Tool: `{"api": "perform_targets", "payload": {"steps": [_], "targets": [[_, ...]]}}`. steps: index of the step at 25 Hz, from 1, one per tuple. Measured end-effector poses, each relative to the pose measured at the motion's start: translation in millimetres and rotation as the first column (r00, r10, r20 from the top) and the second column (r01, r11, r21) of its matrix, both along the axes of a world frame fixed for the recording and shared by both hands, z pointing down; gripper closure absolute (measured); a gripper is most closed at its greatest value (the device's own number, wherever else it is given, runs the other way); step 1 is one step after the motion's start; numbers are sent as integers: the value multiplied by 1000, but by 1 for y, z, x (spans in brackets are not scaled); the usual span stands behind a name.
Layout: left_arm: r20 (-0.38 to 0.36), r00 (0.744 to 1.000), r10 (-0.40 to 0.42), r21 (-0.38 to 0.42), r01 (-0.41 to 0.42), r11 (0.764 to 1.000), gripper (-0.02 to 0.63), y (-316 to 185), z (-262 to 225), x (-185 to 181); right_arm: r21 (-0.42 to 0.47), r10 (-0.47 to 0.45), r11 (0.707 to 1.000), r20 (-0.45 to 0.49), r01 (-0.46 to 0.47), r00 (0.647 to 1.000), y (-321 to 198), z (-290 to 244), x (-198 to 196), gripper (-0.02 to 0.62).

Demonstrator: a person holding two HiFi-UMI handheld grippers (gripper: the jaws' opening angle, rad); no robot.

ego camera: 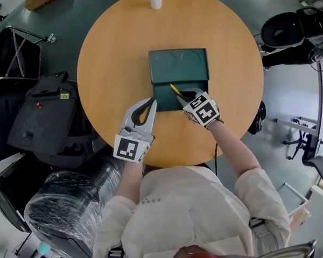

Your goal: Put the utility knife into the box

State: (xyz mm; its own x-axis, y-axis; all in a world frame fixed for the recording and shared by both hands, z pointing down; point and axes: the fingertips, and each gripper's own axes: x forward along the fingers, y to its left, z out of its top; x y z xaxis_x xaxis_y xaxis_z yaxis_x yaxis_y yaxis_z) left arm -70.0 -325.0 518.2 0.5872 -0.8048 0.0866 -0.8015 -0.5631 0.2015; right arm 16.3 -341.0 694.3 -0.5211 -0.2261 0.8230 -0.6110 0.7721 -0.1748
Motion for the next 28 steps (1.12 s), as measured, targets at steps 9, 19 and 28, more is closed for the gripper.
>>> {"api": "perform_targets", "payload": {"steps": [9,19,28], "targets": [[-37,998,-43,-72,40,997,594,6,34,-16,-110,-50,993,-189,29,981,6,59,7,554],[-53,998,-27,-95,22,995,594,21,34,-4,-67,21,997,-86,-26,996,-8,34,15,485],[-13,1000,-3,37,3,999,594,12,-28,8,240,216,921,344,-308,914,-16,-131,24,603]]}}
